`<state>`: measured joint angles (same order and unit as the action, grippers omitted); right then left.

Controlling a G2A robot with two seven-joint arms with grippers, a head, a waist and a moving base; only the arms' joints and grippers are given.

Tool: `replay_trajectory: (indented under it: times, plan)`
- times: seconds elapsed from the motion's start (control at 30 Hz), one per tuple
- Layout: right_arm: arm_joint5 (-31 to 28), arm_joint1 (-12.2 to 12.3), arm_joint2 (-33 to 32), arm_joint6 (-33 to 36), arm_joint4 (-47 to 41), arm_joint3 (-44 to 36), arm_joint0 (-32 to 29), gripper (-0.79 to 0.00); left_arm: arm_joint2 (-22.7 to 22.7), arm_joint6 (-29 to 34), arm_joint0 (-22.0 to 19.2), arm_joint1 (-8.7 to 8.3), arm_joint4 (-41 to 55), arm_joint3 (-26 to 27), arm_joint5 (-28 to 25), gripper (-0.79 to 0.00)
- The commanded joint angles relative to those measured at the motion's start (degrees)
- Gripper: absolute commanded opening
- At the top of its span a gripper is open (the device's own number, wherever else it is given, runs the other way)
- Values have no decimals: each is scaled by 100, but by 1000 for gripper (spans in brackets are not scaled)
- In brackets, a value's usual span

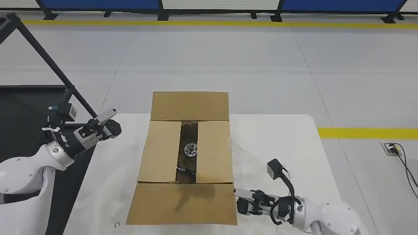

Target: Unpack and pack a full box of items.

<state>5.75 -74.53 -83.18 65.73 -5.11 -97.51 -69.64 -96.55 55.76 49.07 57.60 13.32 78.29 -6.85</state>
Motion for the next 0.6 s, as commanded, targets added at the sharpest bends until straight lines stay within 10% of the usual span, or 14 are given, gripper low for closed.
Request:
replay_trajectory:
  times: [0.0, 0.2, 0.43, 0.57]
  plan:
    - [7, 5, 107, -17, -54, 126, 51, -409, 0, 0, 0, 0, 0, 0, 0, 0]
    - [23, 23, 298, -132, -198, 302, 149, -443, 0, 0, 0, 0, 0, 0, 0, 0]
    - [220, 74, 371, -151, -300, 369, 185, -763, 0, 0, 0, 0, 0, 0, 0, 0]
    - [338, 108, 391, -159, -338, 355, 154, -785, 0, 0, 0, 0, 0, 0, 0, 0]
